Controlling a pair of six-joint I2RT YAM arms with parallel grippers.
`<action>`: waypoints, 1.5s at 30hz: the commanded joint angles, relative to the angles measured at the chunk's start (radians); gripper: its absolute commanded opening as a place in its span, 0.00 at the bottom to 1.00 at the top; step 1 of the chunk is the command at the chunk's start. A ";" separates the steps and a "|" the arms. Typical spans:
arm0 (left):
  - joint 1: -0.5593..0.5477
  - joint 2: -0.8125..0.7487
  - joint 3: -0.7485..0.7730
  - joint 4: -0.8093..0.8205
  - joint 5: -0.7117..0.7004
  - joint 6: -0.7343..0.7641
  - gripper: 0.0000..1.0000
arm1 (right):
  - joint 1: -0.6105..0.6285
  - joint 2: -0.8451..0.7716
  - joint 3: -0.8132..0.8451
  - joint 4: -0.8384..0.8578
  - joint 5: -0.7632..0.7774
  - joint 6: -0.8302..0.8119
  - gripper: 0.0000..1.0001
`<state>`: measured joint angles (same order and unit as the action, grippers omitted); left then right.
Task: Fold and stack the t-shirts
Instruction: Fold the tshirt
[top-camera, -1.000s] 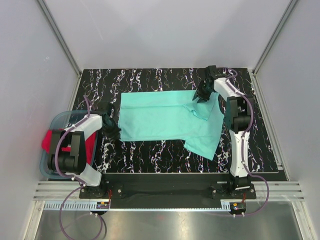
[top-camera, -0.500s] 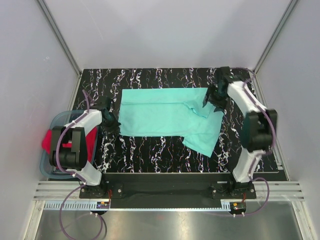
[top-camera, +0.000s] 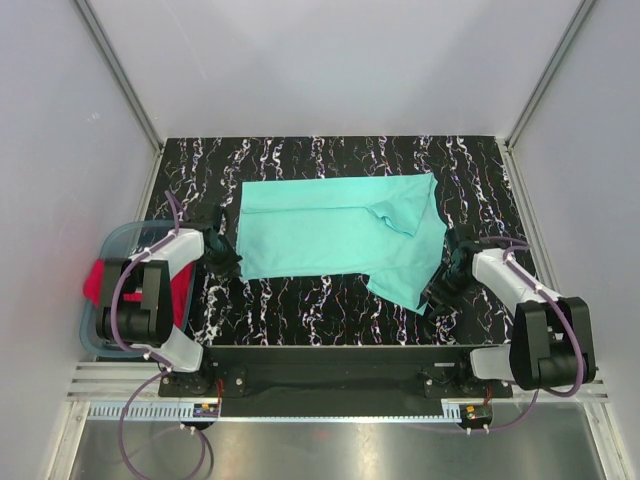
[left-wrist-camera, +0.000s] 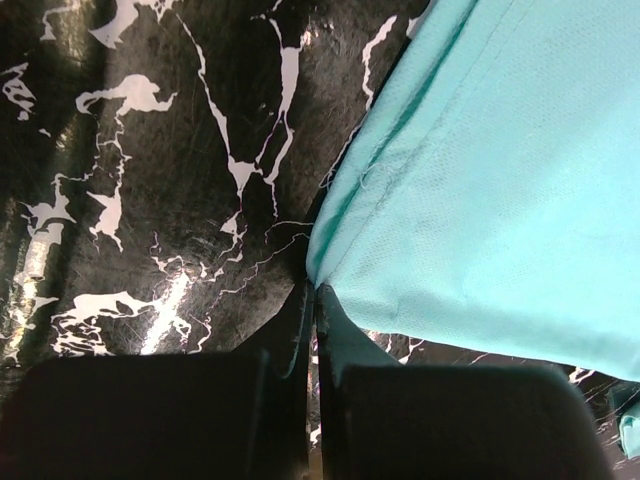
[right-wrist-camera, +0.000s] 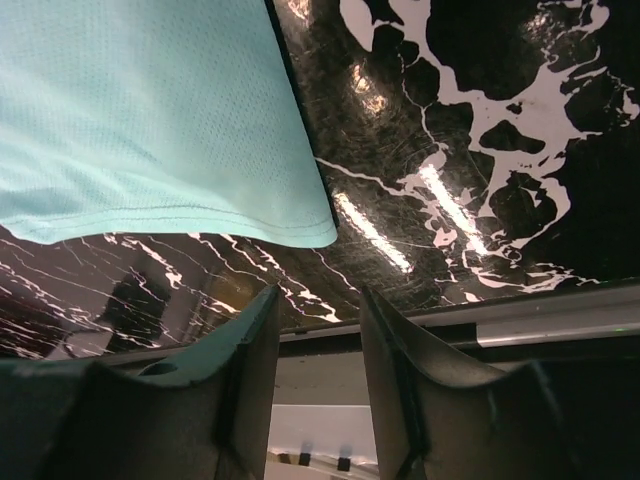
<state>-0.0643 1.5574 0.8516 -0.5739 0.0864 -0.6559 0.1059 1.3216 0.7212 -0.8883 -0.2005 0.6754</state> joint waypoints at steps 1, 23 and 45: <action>0.004 -0.042 -0.016 0.037 0.019 -0.016 0.00 | 0.005 0.025 -0.009 0.061 0.012 0.082 0.44; 0.004 -0.065 -0.042 0.037 0.007 -0.017 0.00 | 0.005 0.107 -0.046 0.210 0.122 0.194 0.43; 0.004 -0.200 -0.126 -0.049 -0.025 -0.060 0.00 | 0.005 -0.180 -0.039 -0.001 0.069 0.066 0.00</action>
<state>-0.0643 1.3891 0.7311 -0.6083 0.0803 -0.7021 0.1059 1.1744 0.6685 -0.8524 -0.1169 0.7811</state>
